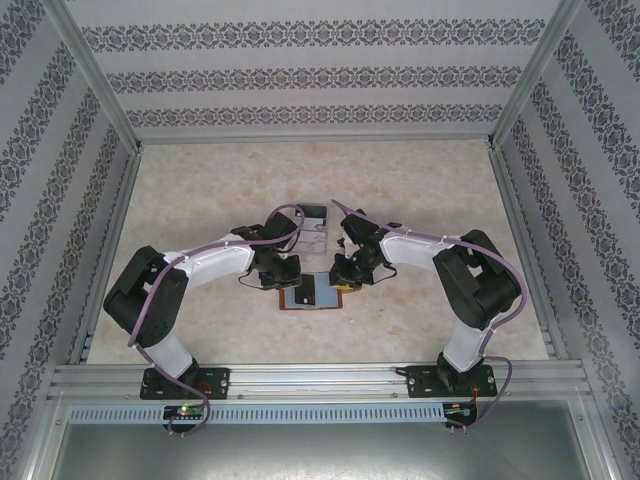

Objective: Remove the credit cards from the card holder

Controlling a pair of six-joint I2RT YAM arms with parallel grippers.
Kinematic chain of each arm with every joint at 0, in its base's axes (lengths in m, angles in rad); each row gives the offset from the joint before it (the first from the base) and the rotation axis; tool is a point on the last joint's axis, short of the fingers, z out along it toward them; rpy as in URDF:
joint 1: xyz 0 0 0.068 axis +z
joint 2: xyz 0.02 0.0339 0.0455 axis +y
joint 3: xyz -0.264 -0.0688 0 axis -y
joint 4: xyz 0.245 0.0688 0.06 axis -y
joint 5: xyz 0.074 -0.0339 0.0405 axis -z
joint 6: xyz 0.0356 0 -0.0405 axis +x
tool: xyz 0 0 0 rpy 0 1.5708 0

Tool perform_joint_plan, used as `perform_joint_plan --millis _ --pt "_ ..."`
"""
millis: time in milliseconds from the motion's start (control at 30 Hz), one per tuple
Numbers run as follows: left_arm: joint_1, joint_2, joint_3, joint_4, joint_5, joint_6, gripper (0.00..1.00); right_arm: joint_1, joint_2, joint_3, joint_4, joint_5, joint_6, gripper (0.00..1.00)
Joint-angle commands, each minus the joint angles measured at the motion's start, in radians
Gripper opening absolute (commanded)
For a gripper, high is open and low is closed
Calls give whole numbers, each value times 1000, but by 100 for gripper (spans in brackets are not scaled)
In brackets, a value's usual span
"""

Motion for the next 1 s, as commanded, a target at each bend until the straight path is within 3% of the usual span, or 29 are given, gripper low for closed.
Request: perform_joint_plan --millis 0,567,967 --pt "13 -26 32 -77 -54 29 10 -7 13 -12 -83 59 -13 18" --pt "-42 52 121 -43 24 32 15 -6 12 -15 -83 59 -14 18" --pt "-47 46 127 -66 2 42 6 -7 7 -14 -84 58 -14 18"
